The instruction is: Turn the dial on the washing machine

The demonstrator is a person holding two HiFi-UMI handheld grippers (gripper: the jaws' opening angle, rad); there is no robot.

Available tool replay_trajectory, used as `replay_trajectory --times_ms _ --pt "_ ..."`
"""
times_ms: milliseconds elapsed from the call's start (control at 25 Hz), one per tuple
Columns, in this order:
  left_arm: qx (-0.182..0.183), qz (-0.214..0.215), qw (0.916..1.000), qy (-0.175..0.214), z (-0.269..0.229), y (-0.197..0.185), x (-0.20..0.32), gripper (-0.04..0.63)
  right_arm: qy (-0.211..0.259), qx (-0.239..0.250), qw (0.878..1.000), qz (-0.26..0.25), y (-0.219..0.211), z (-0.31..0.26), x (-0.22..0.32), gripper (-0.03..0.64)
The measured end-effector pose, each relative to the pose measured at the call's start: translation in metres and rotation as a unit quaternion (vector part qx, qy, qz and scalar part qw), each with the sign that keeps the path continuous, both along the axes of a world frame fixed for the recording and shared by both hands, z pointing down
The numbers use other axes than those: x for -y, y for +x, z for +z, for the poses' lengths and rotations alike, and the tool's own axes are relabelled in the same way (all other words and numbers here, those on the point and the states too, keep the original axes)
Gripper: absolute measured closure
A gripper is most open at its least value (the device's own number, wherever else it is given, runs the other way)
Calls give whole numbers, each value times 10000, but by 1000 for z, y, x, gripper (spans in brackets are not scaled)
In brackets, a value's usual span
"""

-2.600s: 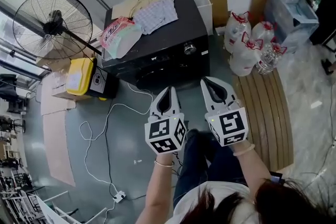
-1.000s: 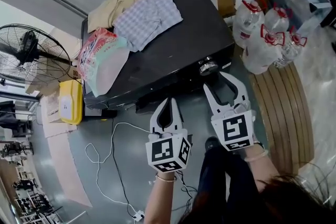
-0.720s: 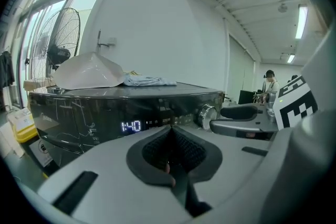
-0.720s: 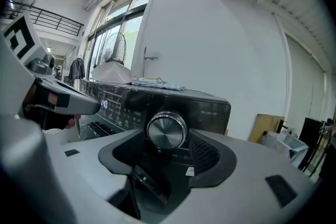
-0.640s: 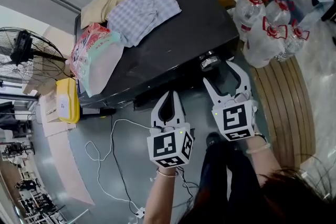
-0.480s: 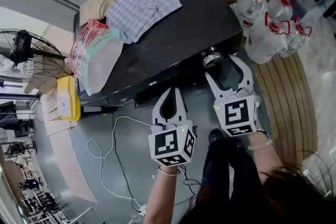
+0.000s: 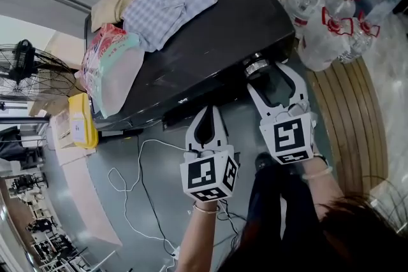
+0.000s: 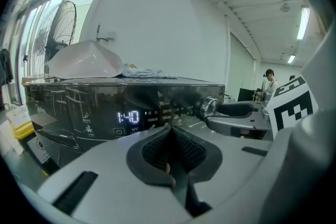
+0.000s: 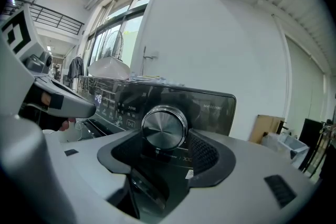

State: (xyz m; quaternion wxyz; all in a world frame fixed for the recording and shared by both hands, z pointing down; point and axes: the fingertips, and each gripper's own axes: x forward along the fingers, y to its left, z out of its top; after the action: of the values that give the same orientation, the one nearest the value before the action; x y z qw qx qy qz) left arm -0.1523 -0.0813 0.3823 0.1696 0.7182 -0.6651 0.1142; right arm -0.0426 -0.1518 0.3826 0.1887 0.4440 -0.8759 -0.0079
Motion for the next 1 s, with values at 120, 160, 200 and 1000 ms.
replay_trajectory --times_ms 120,160,200,1000 --pt "-31 11 10000 -34 3 4 -1 578 27 -34 10000 -36 1 -1 0 324" --pt "-40 14 10000 -44 4 5 -1 578 26 -26 10000 -47 1 -1 0 324" --pt "-48 16 10000 -54 5 5 -2 578 21 -16 10000 -69 0 -2 0 324" --pt "-123 -10 9999 -56 9 5 0 578 -923 1704 9798 497 3 0 4 325"
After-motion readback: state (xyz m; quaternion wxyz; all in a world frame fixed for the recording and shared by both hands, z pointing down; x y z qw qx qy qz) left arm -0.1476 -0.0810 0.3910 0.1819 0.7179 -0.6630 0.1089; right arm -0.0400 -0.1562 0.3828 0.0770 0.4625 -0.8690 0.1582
